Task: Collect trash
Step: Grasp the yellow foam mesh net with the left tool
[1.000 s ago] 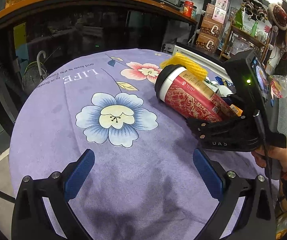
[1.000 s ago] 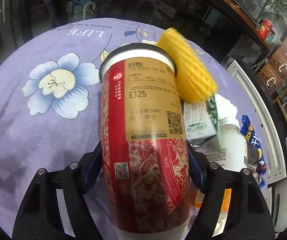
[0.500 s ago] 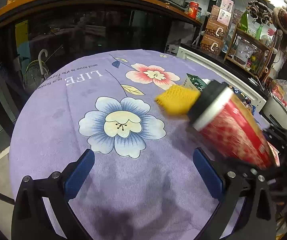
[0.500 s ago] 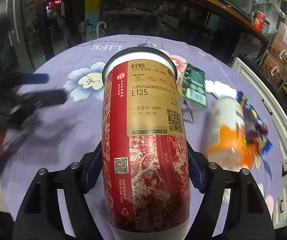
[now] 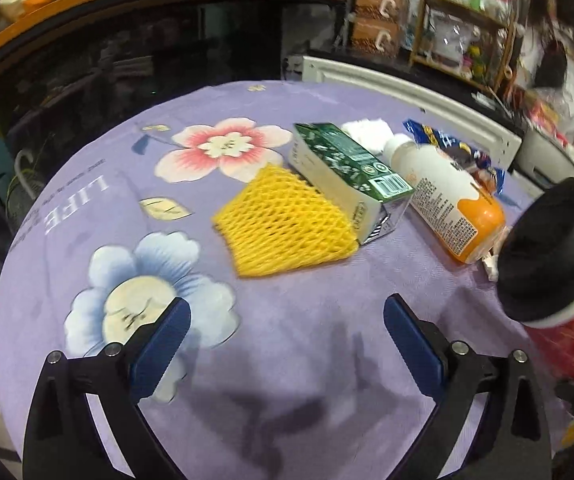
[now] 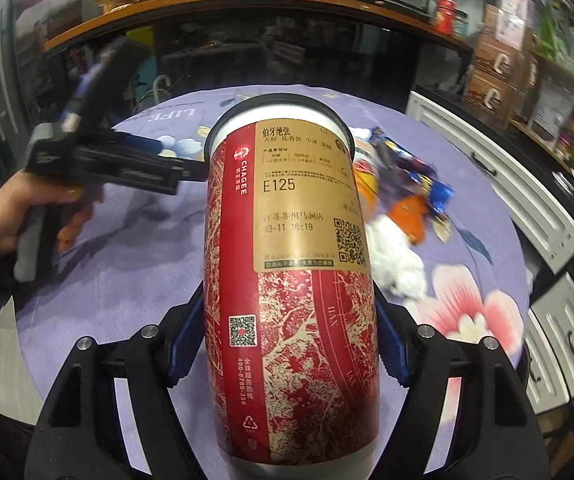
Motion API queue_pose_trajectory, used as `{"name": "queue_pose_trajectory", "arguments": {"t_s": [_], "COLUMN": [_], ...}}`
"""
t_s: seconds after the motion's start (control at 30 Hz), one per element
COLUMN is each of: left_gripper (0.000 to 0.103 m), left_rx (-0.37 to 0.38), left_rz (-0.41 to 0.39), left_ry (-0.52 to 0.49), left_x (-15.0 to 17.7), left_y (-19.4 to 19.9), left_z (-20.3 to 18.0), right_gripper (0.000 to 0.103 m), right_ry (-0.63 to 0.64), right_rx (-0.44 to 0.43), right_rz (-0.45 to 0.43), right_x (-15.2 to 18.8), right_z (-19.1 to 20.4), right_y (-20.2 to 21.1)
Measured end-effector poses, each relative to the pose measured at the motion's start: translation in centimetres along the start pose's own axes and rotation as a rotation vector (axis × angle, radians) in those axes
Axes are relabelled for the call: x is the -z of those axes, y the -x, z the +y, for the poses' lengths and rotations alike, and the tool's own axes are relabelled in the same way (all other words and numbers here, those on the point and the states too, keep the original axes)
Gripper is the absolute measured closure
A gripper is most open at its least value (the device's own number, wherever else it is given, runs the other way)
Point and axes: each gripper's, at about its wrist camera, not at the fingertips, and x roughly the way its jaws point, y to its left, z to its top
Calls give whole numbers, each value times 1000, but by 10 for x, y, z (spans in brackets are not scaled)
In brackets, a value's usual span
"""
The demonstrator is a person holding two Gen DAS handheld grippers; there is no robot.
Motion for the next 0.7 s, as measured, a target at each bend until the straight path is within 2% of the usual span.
{"name": "queue_pose_trajectory", "arguments": {"t_s": [0.13,0.23,0.3,0.37,0.43,0.57,0.63,0.7], "left_gripper": [11,19,30,32,40,85,89,92], "left_rx": [-25,-52,-73,-82,-95,-123,-81,-71], "left_rz": [38,53,65,63,55,38,40,39], "left_ry": [-25,-47,-56,-55,-58,-42,4,22], "left_x": [-16,-21,-22,-23,-24,-24,-24,-22], "left_y": [-24,-38,-45,-48,-48,-42,-39,-36], "left_z": [-11,-16,-16,-15,-14,-8,2,7], "right_gripper": [30,30,30,30,30,30,30,30], "right_ry": [-31,-51,-64,-71,-84,-109,-120,-132], "right_rx": [13,19,21,26,31,39,44,45], "right_rz": [-9,-9,-6,-5,-7,-29,-42,-46], "right_x": [12,20,26,31,36,43,46,50], "right_z": [-13,-20,-24,-27,-31,-37,-40,-43], "right_y": [12,14,16,17,20,27,30,32]}}
